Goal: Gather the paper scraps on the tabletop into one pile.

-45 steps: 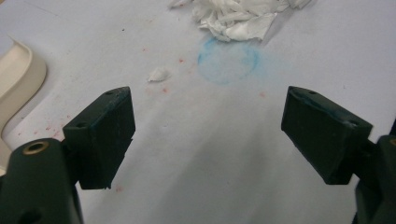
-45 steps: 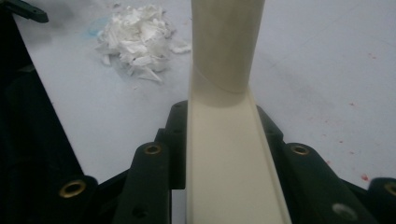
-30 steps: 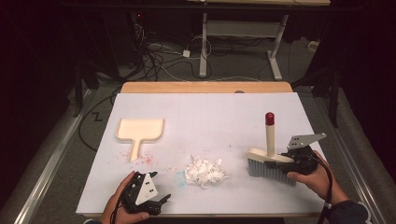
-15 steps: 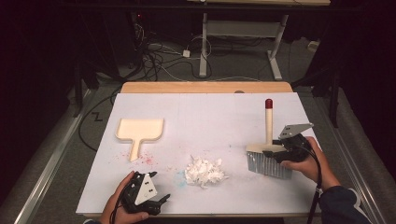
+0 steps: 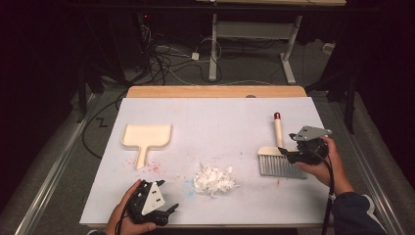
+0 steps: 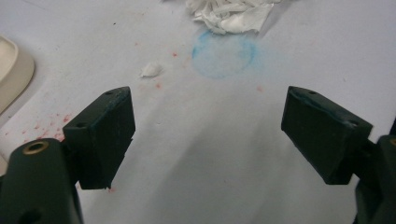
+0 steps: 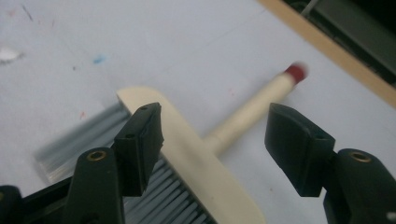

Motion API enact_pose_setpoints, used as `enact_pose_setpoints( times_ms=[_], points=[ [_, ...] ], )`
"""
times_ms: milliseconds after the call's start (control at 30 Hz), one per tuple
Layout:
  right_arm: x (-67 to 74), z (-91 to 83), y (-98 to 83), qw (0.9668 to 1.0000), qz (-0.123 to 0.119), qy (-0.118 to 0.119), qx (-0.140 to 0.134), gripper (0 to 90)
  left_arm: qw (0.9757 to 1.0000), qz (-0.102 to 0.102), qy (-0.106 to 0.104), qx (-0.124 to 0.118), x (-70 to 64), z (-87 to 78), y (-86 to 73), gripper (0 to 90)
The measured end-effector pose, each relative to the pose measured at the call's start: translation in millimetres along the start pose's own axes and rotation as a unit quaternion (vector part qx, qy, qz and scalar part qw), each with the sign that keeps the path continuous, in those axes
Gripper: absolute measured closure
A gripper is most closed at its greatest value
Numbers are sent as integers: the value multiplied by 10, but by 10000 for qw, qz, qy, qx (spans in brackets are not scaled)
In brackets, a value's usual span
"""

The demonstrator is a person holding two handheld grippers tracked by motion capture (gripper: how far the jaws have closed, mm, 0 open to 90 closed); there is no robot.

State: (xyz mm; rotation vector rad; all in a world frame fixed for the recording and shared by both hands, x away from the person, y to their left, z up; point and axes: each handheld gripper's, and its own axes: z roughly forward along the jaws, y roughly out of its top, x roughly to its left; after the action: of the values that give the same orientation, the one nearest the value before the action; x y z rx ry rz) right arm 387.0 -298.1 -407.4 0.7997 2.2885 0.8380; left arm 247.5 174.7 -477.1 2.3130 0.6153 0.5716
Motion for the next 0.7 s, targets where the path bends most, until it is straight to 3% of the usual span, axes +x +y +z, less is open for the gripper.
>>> enact_pose_setpoints(
  times_ms=[200,400,700],
  points=[
    [71,-147,-2,9967,376,-193,-697,307,10000,-25,64,-28,18,-15,0,167],
    [172,-259,5,9888,865,-399,-1145,261,9999,1,159,-56,26,-33,2,167],
    [378,-415,-27,9865,795,-625,-1287,226,9996,-87,249,-79,41,-72,-16,167]
  ],
)
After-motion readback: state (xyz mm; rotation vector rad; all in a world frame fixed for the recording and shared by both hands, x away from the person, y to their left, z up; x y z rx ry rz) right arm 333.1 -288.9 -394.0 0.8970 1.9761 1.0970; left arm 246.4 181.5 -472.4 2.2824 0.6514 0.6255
